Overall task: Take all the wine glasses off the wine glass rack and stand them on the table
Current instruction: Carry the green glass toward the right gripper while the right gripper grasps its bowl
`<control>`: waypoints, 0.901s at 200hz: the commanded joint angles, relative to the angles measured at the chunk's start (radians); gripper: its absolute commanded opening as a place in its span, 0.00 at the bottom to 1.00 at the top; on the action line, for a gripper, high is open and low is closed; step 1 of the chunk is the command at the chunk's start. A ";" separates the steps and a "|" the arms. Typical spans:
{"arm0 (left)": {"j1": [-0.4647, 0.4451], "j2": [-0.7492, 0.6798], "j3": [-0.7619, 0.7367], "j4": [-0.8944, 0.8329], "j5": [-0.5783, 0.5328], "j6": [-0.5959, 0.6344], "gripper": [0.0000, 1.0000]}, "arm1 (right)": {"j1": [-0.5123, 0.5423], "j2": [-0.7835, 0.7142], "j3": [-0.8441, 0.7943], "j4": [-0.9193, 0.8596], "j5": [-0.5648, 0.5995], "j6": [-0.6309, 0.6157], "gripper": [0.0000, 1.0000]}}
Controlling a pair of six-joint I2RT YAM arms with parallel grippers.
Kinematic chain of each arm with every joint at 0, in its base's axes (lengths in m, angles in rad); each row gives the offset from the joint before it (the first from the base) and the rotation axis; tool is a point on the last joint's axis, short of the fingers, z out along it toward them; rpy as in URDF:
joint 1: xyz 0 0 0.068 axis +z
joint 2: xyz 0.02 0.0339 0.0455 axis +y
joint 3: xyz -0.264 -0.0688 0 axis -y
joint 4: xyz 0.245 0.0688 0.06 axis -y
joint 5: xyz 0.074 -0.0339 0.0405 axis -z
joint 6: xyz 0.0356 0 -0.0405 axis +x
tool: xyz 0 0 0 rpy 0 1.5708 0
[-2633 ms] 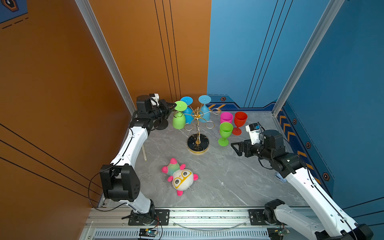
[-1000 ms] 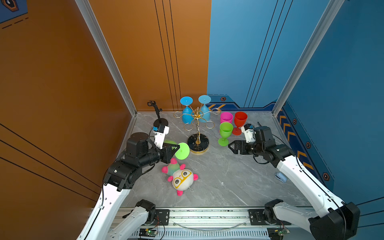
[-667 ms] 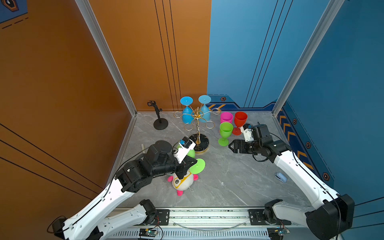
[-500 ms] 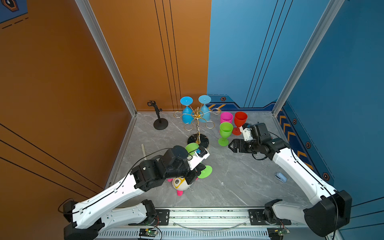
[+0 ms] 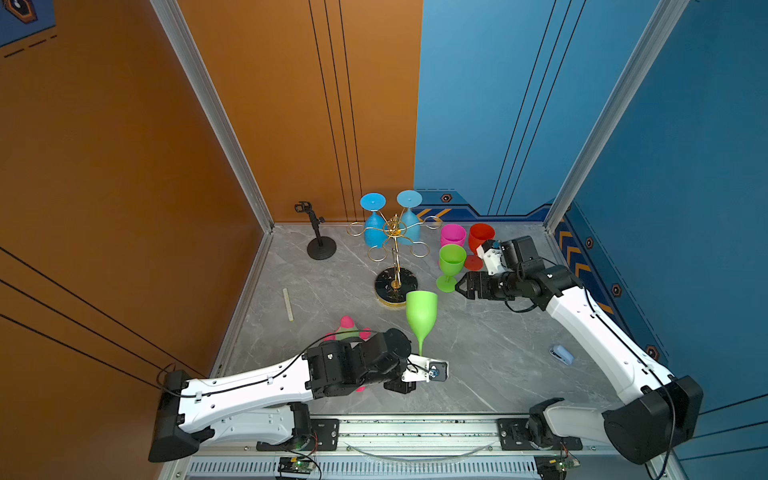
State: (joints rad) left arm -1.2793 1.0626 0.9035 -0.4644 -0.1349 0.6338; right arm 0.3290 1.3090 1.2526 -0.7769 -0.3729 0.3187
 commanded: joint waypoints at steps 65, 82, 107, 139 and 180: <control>-0.075 -0.021 -0.217 0.267 -0.322 0.535 0.00 | 0.023 0.079 0.133 -0.079 -0.190 -0.031 0.78; -0.081 -0.024 -0.260 0.370 -0.365 0.601 0.00 | 0.038 0.086 0.140 -0.083 -0.227 -0.029 0.75; -0.083 -0.025 -0.294 0.426 -0.410 0.660 0.00 | 0.051 0.087 0.145 -0.100 -0.245 -0.033 0.71; -0.083 -0.026 -0.325 0.465 -0.444 0.714 0.00 | 0.062 0.088 0.138 -0.104 -0.303 -0.033 0.66; -0.083 -0.014 -0.368 0.542 -0.485 0.798 0.00 | 0.082 0.114 0.145 -0.111 -0.315 -0.040 0.59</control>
State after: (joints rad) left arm -1.3499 1.0531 0.5541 0.0025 -0.5678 1.3640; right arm 0.4007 1.3994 1.3708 -0.8558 -0.6559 0.3031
